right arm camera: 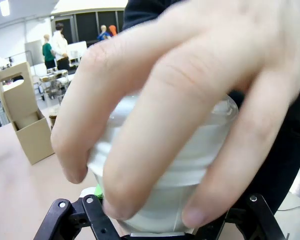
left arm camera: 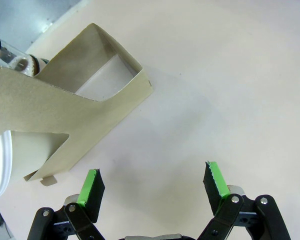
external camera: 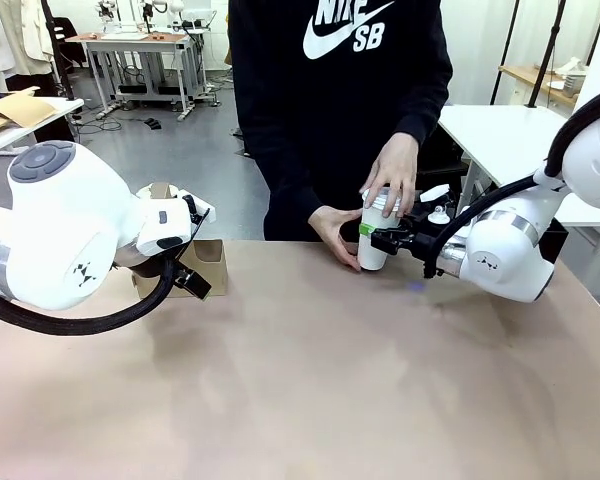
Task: Pour a drink into a cup and package it in a carrier.
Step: When a person places the Paper Cup Lid on the 600 ml Paper Cup , lift the 600 ml Paper Cup.
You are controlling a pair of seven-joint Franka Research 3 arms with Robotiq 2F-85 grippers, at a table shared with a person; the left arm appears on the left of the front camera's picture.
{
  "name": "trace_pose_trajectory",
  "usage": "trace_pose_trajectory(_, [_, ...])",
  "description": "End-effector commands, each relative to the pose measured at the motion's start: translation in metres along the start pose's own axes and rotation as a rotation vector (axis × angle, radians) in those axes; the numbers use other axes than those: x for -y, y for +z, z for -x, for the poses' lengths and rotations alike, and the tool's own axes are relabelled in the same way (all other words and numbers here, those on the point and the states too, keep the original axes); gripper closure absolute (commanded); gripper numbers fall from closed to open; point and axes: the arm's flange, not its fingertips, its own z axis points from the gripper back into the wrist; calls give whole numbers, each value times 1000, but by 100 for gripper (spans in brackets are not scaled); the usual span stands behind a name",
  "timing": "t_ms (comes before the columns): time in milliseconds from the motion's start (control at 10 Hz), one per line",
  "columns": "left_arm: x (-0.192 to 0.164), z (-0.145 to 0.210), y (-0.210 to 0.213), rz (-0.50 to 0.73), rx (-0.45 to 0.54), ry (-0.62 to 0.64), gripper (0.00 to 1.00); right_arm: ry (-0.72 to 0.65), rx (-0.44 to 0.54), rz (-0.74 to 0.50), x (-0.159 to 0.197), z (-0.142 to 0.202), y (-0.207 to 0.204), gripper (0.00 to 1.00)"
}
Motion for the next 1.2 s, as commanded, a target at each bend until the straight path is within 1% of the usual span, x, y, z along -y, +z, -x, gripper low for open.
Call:
trace_pose_trajectory(0, [-1, 0, 0, 2, 1, 2, 0, 7, -2, -4, -3, -1, -2, 19])
trace_pose_trajectory(1100, [-1, 0, 0, 2, 1, 2, 0, 7, -2, -4, -3, -1, -2, 19])
